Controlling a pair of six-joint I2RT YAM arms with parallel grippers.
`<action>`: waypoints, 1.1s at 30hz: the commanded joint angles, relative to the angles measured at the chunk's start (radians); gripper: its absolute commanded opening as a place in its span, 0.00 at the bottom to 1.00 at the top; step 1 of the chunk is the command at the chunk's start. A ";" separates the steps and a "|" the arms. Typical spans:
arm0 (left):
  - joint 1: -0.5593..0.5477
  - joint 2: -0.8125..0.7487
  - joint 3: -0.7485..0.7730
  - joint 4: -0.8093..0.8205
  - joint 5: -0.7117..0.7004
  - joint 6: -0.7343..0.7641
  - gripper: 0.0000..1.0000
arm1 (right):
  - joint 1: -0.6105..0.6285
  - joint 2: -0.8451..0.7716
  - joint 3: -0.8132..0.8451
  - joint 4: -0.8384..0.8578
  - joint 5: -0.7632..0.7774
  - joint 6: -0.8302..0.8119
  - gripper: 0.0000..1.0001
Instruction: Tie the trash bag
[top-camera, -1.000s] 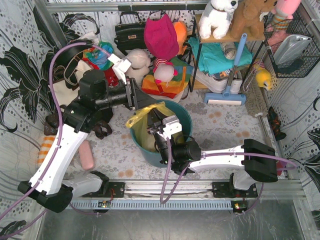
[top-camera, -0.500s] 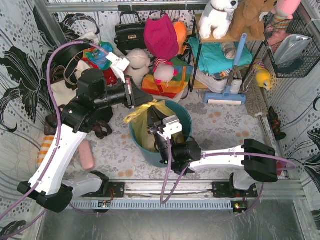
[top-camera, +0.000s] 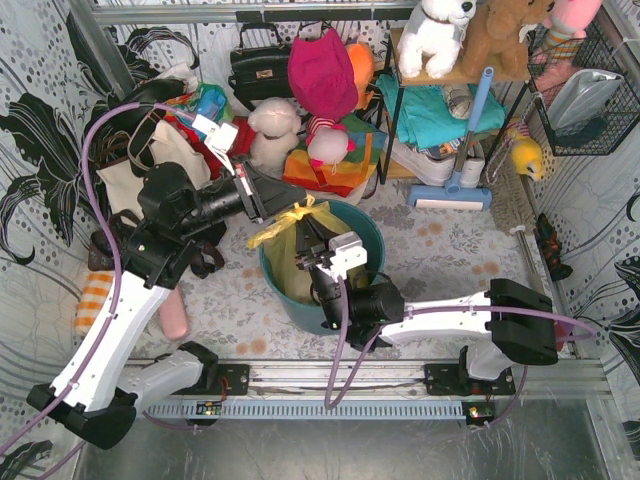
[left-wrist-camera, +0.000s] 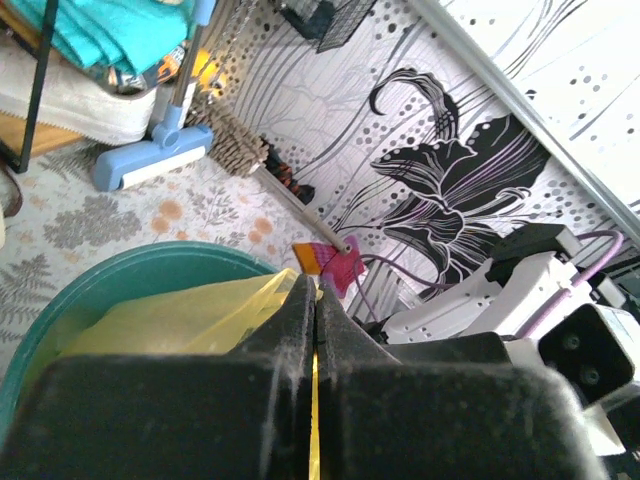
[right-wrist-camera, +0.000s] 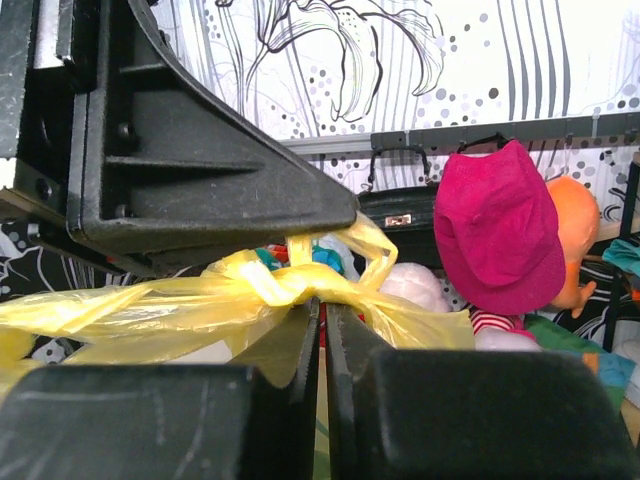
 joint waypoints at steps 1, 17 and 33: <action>-0.001 -0.019 -0.035 0.219 0.022 -0.060 0.00 | 0.018 -0.057 -0.027 0.113 -0.004 0.042 0.05; -0.003 -0.014 -0.117 0.383 0.048 -0.107 0.00 | 0.040 -0.426 -0.140 -0.611 -0.088 0.544 0.14; -0.004 0.004 -0.115 0.375 0.094 -0.104 0.00 | -0.006 -0.451 0.063 -1.001 -0.072 0.659 0.32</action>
